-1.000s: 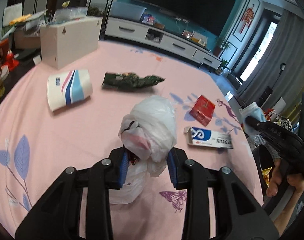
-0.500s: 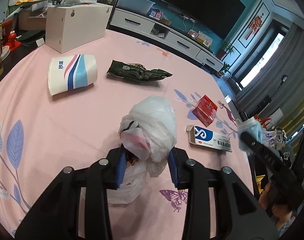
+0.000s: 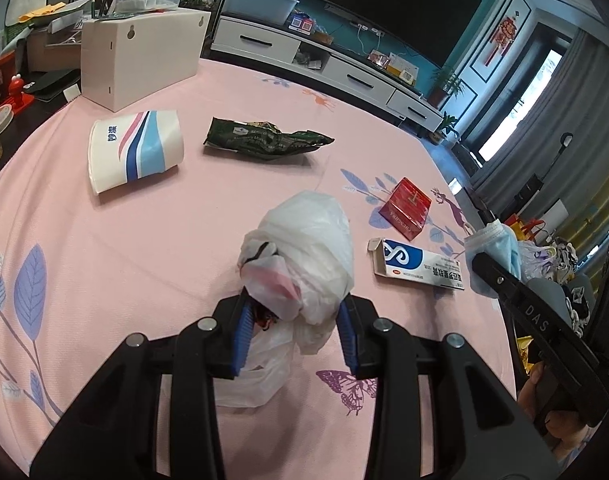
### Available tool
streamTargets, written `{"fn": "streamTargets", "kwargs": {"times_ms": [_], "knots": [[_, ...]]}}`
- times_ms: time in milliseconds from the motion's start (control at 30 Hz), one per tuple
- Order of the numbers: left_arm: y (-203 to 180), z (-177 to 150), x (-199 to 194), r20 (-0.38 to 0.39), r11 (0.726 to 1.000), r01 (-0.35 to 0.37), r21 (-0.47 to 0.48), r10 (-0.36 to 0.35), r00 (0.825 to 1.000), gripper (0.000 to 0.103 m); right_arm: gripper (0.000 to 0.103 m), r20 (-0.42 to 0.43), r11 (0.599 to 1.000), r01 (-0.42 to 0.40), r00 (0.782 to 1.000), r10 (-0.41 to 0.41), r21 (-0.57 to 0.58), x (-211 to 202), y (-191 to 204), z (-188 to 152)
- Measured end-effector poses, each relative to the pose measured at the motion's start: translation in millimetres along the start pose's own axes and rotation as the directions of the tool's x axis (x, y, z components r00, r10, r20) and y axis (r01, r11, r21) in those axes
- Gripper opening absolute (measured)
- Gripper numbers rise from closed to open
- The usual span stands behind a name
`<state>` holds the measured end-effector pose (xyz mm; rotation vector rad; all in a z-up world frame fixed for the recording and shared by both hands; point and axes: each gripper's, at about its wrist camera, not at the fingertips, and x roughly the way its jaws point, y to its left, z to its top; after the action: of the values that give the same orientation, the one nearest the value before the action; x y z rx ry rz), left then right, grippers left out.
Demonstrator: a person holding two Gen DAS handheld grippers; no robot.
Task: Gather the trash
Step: 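Lift the mask and plastic bag above the table with both tools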
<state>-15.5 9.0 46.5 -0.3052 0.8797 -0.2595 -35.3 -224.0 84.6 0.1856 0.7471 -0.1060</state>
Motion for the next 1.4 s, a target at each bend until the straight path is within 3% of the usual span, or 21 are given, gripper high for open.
{"fn": "streamTargets", "kwargs": {"times_ms": [833, 1400], "knots": [[-12, -6, 3, 0.011, 0.998, -0.006, 0.057, 0.006, 1.0, 0.038, 0.018, 0.02, 1.0, 0.004, 1.0, -0.005, 0.025, -5, -8, 1], [-17, -5, -11, 0.084, 0.996, -0.007, 0.094, -0.001, 0.996, 0.038, 0.018, 0.074, 0.997, 0.021, 0.997, -0.027, 0.076, -24, -28, 9]]}}
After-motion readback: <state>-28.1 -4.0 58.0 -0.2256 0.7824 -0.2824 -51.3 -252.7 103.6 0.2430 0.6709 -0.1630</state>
